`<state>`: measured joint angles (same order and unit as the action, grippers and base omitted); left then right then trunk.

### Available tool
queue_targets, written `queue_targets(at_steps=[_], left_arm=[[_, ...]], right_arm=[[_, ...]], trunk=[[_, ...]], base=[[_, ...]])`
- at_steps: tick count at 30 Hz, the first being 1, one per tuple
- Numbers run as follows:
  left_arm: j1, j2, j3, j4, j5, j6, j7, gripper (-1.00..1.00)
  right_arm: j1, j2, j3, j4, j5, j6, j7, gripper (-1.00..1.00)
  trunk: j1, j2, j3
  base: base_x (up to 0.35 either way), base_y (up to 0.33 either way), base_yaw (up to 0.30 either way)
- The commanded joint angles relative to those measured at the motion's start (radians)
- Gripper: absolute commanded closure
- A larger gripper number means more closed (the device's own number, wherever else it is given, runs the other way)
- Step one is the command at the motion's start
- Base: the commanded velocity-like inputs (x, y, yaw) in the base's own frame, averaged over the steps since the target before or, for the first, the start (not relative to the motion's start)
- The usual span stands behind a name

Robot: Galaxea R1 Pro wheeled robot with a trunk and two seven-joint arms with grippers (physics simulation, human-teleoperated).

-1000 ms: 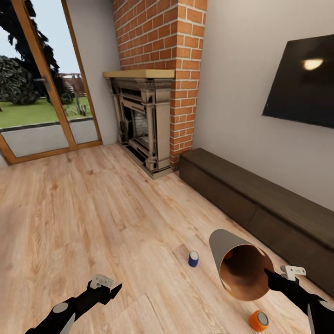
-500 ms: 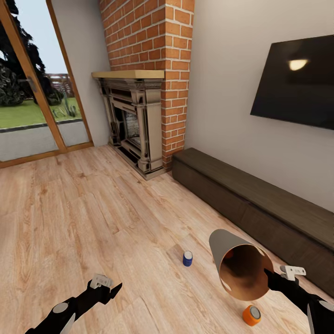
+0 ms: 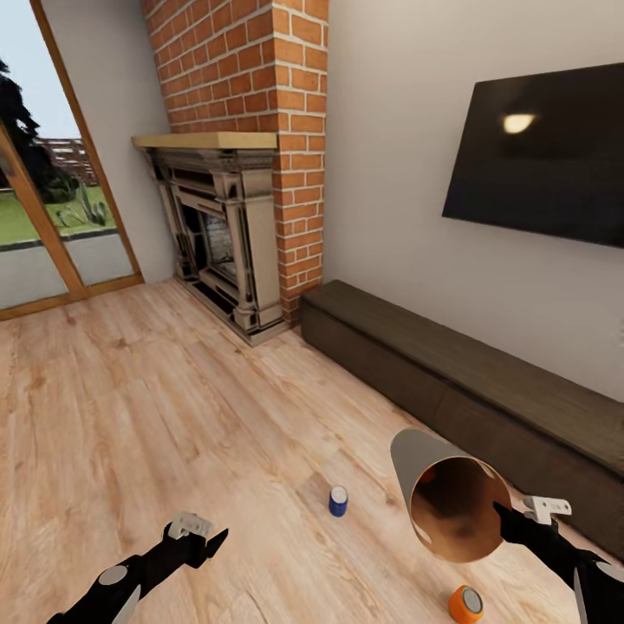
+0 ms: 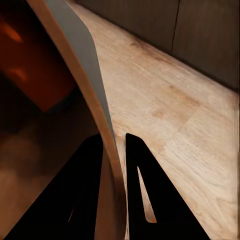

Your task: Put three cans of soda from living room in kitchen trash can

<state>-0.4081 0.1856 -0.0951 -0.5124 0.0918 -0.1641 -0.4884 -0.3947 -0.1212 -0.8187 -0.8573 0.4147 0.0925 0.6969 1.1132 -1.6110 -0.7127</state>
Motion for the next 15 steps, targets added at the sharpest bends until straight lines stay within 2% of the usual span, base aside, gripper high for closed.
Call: queue_targets(at_steps=[1, 10, 15], left_arm=[[0.000, -0.001, 0.000, 0.000, 0.000, 0.000, 0.000, -1.00], [0.000, -0.001, -0.001, 0.000, -0.001, 0.000, -0.003, -1.00], [0.000, -0.001, -0.001, 0.001, -0.002, 0.001, -0.010, -1.00]], right_arm=[[0.000, 0.000, 0.000, -0.001, -0.013, 0.002, 0.004, 1.00], [0.000, 0.001, 0.000, 0.000, -0.013, 0.001, 0.003, 1.00], [0.000, 0.000, 0.000, 0.001, -0.013, 0.001, -0.003, 1.00]], trunk=[[0.000, 0.000, 0.001], [0.000, 0.000, 0.011], [0.000, 0.000, 0.017]], base=[[0.290, -0.080, -0.208], [0.242, -0.172, -0.197], [0.019, -0.079, -0.192]])
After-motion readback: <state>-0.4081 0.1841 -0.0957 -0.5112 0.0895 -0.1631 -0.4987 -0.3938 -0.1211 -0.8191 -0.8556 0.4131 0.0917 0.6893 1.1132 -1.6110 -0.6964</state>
